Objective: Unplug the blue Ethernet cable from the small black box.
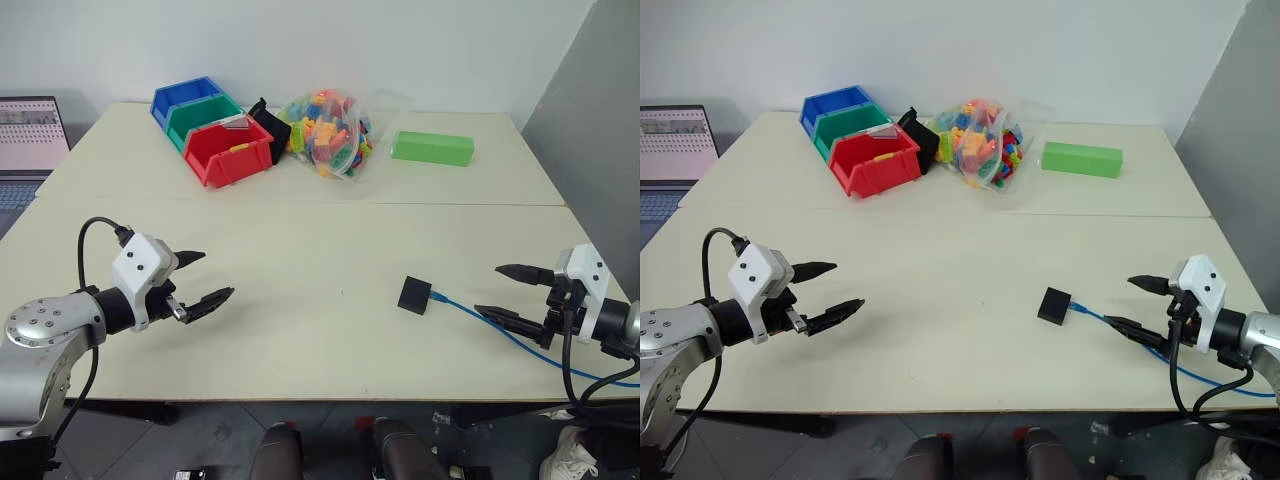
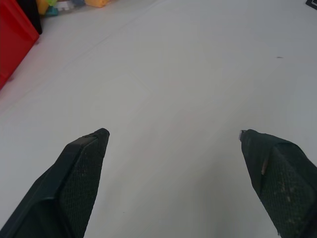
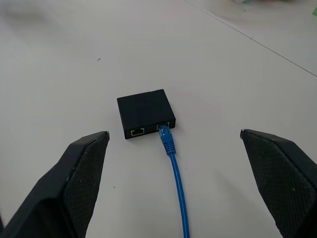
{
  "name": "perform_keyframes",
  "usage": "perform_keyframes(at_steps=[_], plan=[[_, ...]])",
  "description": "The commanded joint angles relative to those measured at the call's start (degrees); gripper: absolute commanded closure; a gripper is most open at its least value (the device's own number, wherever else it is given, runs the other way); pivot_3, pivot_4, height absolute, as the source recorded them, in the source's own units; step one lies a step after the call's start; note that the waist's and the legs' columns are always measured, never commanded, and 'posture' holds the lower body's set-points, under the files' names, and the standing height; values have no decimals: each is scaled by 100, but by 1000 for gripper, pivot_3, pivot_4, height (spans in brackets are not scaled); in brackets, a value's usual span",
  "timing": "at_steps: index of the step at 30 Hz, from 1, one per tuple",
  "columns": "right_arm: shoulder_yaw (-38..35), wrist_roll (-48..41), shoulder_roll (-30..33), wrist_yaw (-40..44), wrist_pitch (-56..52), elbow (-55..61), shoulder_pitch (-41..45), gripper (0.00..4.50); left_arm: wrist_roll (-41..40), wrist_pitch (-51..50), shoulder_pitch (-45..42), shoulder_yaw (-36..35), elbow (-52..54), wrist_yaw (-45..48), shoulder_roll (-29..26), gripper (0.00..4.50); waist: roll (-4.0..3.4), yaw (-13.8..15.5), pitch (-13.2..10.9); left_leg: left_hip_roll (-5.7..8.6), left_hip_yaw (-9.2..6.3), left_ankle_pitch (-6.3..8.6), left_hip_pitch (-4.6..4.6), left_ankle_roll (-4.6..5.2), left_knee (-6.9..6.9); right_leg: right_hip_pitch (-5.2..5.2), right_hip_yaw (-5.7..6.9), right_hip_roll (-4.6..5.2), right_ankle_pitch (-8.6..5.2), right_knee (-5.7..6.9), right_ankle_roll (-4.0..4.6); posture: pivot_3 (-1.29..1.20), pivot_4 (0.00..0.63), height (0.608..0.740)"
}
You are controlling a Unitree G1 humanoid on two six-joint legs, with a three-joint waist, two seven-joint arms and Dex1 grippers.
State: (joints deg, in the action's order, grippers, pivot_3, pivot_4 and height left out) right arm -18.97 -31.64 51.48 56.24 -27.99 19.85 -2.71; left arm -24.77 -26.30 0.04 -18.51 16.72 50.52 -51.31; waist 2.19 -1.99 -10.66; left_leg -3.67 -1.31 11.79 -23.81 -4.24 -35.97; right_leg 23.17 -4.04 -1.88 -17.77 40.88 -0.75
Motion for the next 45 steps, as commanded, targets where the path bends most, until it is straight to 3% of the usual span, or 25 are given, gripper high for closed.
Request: perform_keyframes(at_steps=[1, 18, 27, 33, 45], plan=[[-141, -14, 44, 38, 92, 56, 47, 2, -64, 86, -40, -172, 227, 92, -99, 0, 0, 0, 0, 0, 0, 0, 0, 0, 0, 0, 0, 0, 0, 0, 0, 0, 150, 740], [109, 235, -82, -89, 133, 106, 73, 2, 60, 201, 27, -59, 226, 322, -155, 0, 0, 1, 0, 0, 0, 0, 0, 0, 0, 0, -1, 0, 0, 0, 0, 0, 150, 740], [1054, 862, -388, -668, 63, 362, 67, 2, -242, 311, 255, 449, 733, 1252, -291, 0, 0, -2, 0, -1, 1, 0, 0, 0, 0, 0, -1, 0, 0, 0, 0, 0, 150, 740], [1601, 1338, -705, -923, 257, -280, 467, 2, -333, 300, 13, 717, 908, 1449, -252, 0, -1, -2, 0, -1, 0, 0, 1, 0, -1, 1, -2, 0, 0, 1, 0, 0, 150, 740], [2218, 1893, -956, -397, 1219, -2111, 1297, 2, -290, 435, -221, 1061, 852, 1504, -93, 0, 0, -17, 1, -1, 3, 0, 3, 0, -5, 0, 0, -4, 1, 3, 0, 0, 150, 740]])
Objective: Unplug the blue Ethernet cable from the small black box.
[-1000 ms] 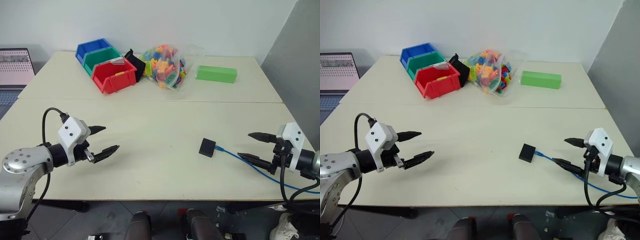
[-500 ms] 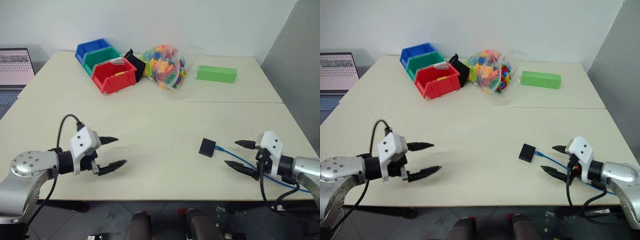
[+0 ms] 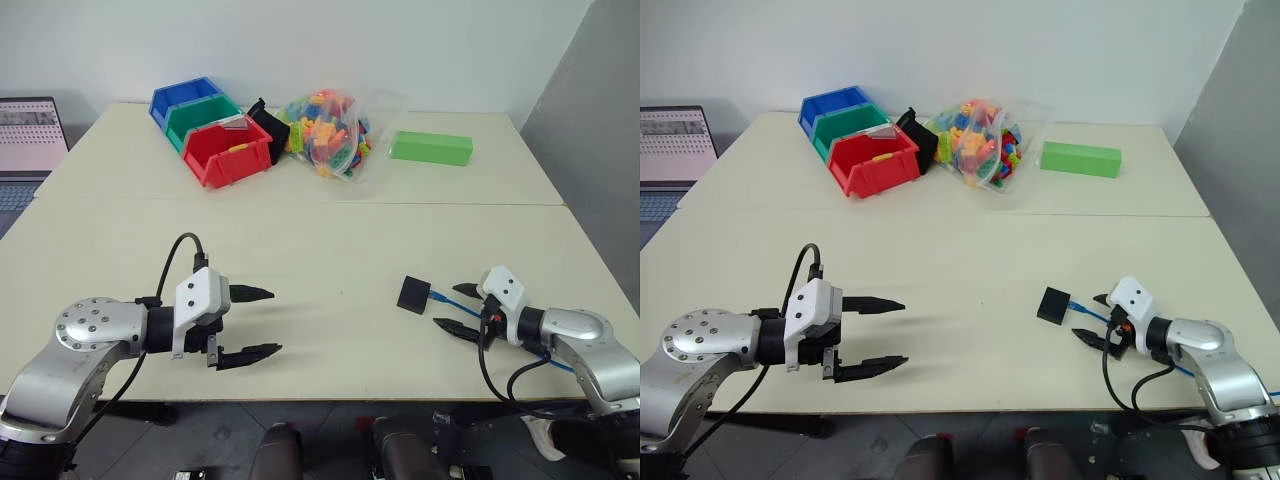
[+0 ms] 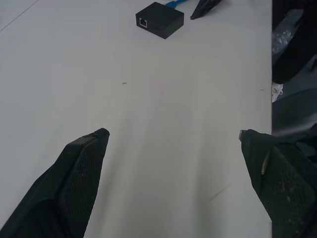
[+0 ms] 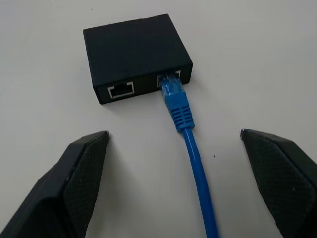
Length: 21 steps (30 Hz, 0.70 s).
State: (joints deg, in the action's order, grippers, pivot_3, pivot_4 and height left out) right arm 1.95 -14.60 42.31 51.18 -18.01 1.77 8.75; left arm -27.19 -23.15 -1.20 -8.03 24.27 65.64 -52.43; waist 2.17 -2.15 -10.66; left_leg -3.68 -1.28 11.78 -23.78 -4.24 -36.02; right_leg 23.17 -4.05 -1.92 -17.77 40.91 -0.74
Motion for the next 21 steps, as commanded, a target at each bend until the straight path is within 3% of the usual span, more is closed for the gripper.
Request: perform_keyframes(at_steps=[1, 11, 19, 21], plan=[[156, 225, -49, 126, 281, -367, 196, 2, -46, 125, -96, 20, 93, 1, 24, 0, 1, -7, 1, 0, -2, 0, 1, 0, -1, -1, 0, 0, 0, 1, 0, 0, 150, 740], [422, 321, -157, 335, 281, -639, 647, 2357, -30, 269, -63, 165, -64, 66, 156, 0, 2, -46, 2, 0, -1, 0, 5, 0, -4, -4, -1, -1, 1, 7, -2, 0, 150, 740], [602, 632, 106, 556, 591, -251, 707, 4336, -150, 188, -168, 245, -373, 94, 270, 0, 1, -44, 1, 1, -2, 0, 4, 0, -4, -4, 0, 0, 1, 7, -1, 0, 150, 740], [663, 794, 163, 550, 791, 14, 800, 4349, -224, 98, -222, 233, -515, 74, 322, 0, 0, -43, 1, 1, -1, 0, 4, 0, -4, -3, 1, 0, 1, 7, -1, 0, 150, 740]])
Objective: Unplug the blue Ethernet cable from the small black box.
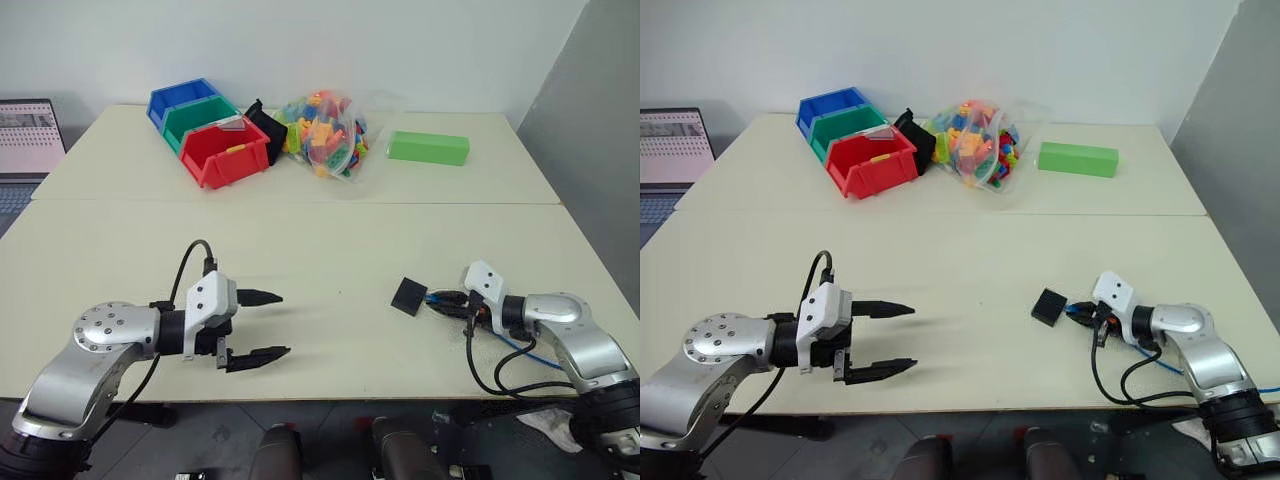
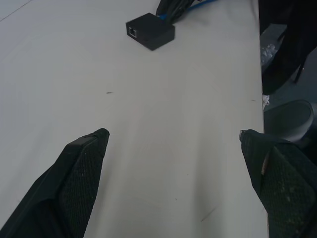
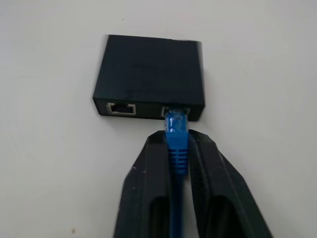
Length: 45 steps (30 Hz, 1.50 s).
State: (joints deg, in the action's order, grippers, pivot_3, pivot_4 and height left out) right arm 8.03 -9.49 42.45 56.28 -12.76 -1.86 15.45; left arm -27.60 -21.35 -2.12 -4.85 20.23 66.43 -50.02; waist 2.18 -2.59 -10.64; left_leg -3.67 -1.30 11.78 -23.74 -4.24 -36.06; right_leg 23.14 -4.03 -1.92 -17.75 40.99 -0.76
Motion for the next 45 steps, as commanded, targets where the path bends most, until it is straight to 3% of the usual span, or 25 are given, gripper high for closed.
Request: perform_keyframes(at_steps=[1, 7, 17, 26, 29, 30, 38, 43, 45], plan=[[97, 372, 149, 26, 365, 555, 228, 4349, -255, -183, -167, -97, -199, -36, 121, 0, -2, 1, -2, 0, 0, 0, -1, 0, 0, 1, 0, 0, 0, 0, 0, 0, 150, 740], [594, 1144, -43, -66, 1174, 1071, 1051, 4349, -1228, -1498, -594, -238, -367, -354, 397, 0, -6, -37, -5, -1, -2, 0, -3, 0, 0, 4, 7, -2, 0, 3, 0, 0, 150, 740], [1180, 1413, -750, 75, 1424, 1441, 2141, 4350, -2631, -3063, -1450, -536, -436, -1557, 1212, 0, -5, -11, -4, 1, -8, 0, -10, -1, -3, 4, 13, 0, 13, 1, 21, 0, 150, 740], [1286, 1472, -997, 110, 1596, 1440, 2362, 4351, -3134, -3502, -1504, -624, -414, -2197, 1707, 0, -5, 7, -4, 2, -11, -1, -9, -2, -3, 4, 10, 3, 16, 3, 28, 0, 150, 740], [1272, 1504, -1032, 68, 1660, 1422, 2388, 4351, -3387, -3631, -1560, -715, -450, -2260, 1763, 388, -5, 11, -4, 1, -12, -1, -10, -2, -3, 3, 10, 3, 17, 3, 28, 0, 150, 740], [1268, 1519, -1041, 49, 1691, 1416, 2394, 4351, -3466, -3673, -1580, -743, -462, -2294, 1777, 765, -5, 11, -4, 1, -13, -1, -10, -2, -3, 3, 10, 3, 17, 3, 28, 0, 150, 740], [1242, 1584, -1094, -32, 1881, 1390, 2394, 4351, -3604, -3766, -1661, -759, -519, -2337, 1740, 2317, -5, 15, -4, 2, -13, -1, -10, -2, -3, 3, 10, 3, 17, 3, 28, 0, 150, 740], [1237, 1604, -1105, -65, 1979, 1395, 2377, 4351, -3603, -3814, -1623, -743, -488, -2281, 1702, 3519, -5, 18, -4, 2, -13, -1, -10, -3, -3, 3, 10, 3, 17, 3, 28, 0, 150, 740], [1254, 1607, -1102, -49, 2039, 1395, 2373, 4351, -3601, -3817, -1614, -738, -487, -2271, 1692, 3696, -5, 18, -4, 2, -13, -1, -10, -3, -3, 3, 10, 3, 17, 3, 28, 0, 150, 740]])
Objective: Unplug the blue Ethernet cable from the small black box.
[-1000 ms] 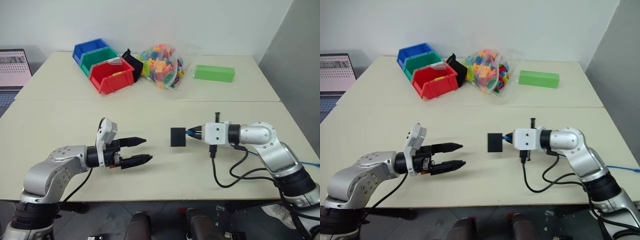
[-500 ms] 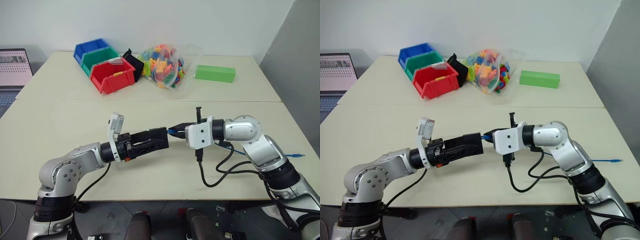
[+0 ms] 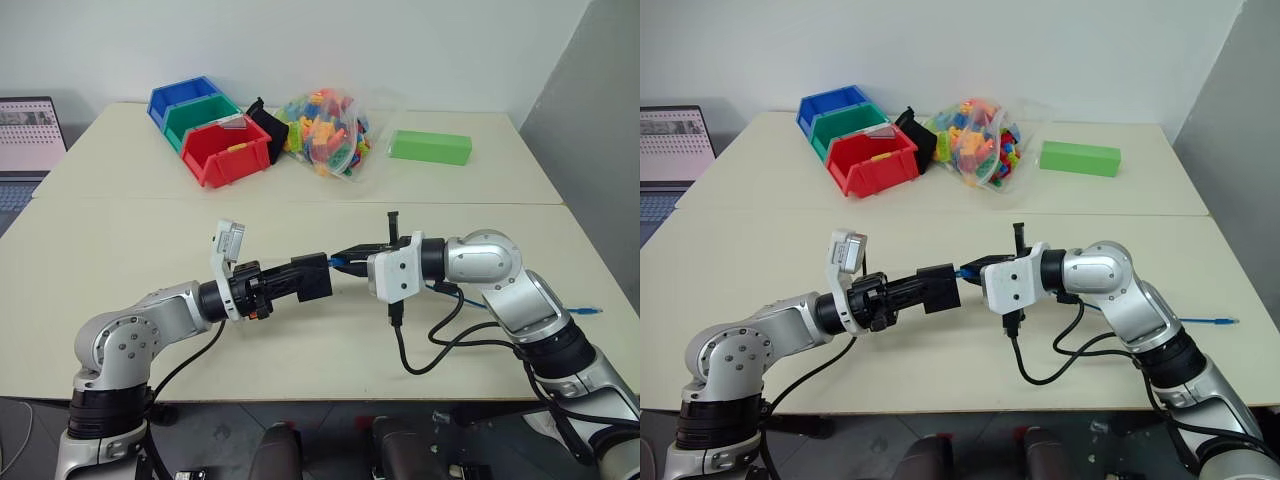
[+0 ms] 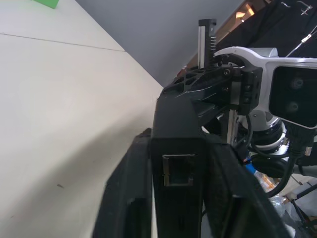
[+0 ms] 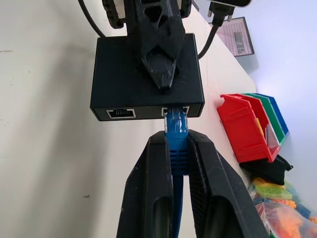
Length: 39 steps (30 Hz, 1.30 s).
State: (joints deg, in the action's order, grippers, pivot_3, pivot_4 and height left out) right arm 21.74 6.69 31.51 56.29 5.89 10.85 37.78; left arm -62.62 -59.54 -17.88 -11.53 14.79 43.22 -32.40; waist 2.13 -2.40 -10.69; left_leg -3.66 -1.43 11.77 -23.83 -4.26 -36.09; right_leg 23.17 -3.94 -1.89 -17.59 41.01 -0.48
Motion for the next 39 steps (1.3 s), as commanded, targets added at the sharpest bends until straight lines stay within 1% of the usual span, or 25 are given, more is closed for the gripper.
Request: perform_keyframes(at_steps=[1, 3, 5, 6, 7, 9, 11, 14, 17, 19, 23, 26, 30, 39], plan=[[-108, -5, -4, -37, 207, 121, 140, 4351, -92, 4, -36, -65, 57, 56, -75, 3698, 0, 0, 0, 0, 0, 0, 0, 0, 0, 0, 0, 0, 0, 0, 0, 0, 150, 740], [-87, 2, 21, 2, 304, 103, 138, 4351, -77, 8, -35, -57, 47, 67, -86, 3699, 0, 0, 0, 0, 0, 0, 0, 0, 0, 0, 0, 0, 0, 0, 0, 0, 150, 740], [-98, 9, 22, -4, 339, 93, 133, 3648, -49, 18, -33, -44, 42, 92, -103, 3699, 0, 0, 0, 0, 0, 0, 0, 0, 0, 0, 0, 0, 0, 0, 0, 0, 150, 740], [-107, -12, 42, 26, 327, 125, 116, 3537, -46, 18, -31, -43, 37, 107, -112, 3699, 0, 0, 0, 0, 0, 0, 0, 0, 0, 0, 0, 0, 0, 0, 0, 0, 150, 740], [-113, -27, 57, 51, 323, 146, 103, 3204, -46, 16, -30, -43, 34, 116, -118, 3699, 0, 1, 0, 0, 0, 0, 0, 0, 0, 0, 0, 0, 0, 0, 0, 0, 150, 740], [-155, -129, 134, 153, 224, 255, 43, 2871, -90, -28, -7, -20, 44, 267, -199, 3699, 0, 2, 0, 0, 0, 0, 0, 0, 0, 0, -1, 0, 0, 0, 0, 0, 150, 740], [-309, -618, 233, 383, -291, 540, -113, 2367, -44, -42, 31, 60, 63, 537, -371, 3699, 0, 6, 0, 0, 0, 0, 0, 0, 0, 0, 0, 0, 0, -1, 0, 0, 150, 740], [-695, -1788, 374, 592, -1788, 1134, -354, 1696, 176, 123, 72, 255, 93, 1026, -643, 3699, 0, 23, 0, 0, -1, 0, -1, 0, 2, 0, -1, 1, 0, -1, 1, 0, 150, 740], [-1175, -3009, 405, 463, -3396, 1446, -504, 1643, 373, 447, 74, 318, 85, 1569, -835, 3699, 0, 21, 0, 0, 0, 0, 0, 0, 2, 0, 0, 1, -1, -1, 1, 0, 150, 740], [-1480, -3807, 337, 221, -4463, 1545, -548, 1643, 553, 779, 42, 325, 28, 1930, -904, 3699, -1, 19, 0, -1, -1, 0, 0, 0, 2, 0, 0, 1, -2, -1, -1, 0, 150, 740], [-1751, -4599, 28, -359, -5603, 1505, -594, 1643, 743, 1026, -36, 438, -63, 2441, -1031, 3699, -1, 11, 0, 0, 1, 1, 1, 1, 2, 0, -1, 0, -5, -2, -3, 0, 150, 740], [-1860, -4991, -278, -659, -6020, 1380, -675, 1643, 956, 1230, -76, 581, -61, 2723, -1116, 3699, -1, 9, -1, 0, 1, 1, -1, 2, 4, 2, -2, -1, -12, -4, -15, 0, 150, 740], [-1993, -5515, -551, -850, -6434, 1286, -621, 1643, 1043, 1315, -100, 616, -96, 2825, -1101, 3699, -3, 7, -2, 0, 4, 1, -4, 2, 5, 4, -2, -2, -15, -7, -20, 0, 150, 740], [-1855, -5819, -599, -964, -6679, 1312, -634, 1643, 1169, 1462, -88, 589, -193, 2890, -1089, 3699, -3, 4, -2, -1, 3, 2, -5, 3, 5, 5, -1, -3, -18, -8, -26, 0, 150, 740]])
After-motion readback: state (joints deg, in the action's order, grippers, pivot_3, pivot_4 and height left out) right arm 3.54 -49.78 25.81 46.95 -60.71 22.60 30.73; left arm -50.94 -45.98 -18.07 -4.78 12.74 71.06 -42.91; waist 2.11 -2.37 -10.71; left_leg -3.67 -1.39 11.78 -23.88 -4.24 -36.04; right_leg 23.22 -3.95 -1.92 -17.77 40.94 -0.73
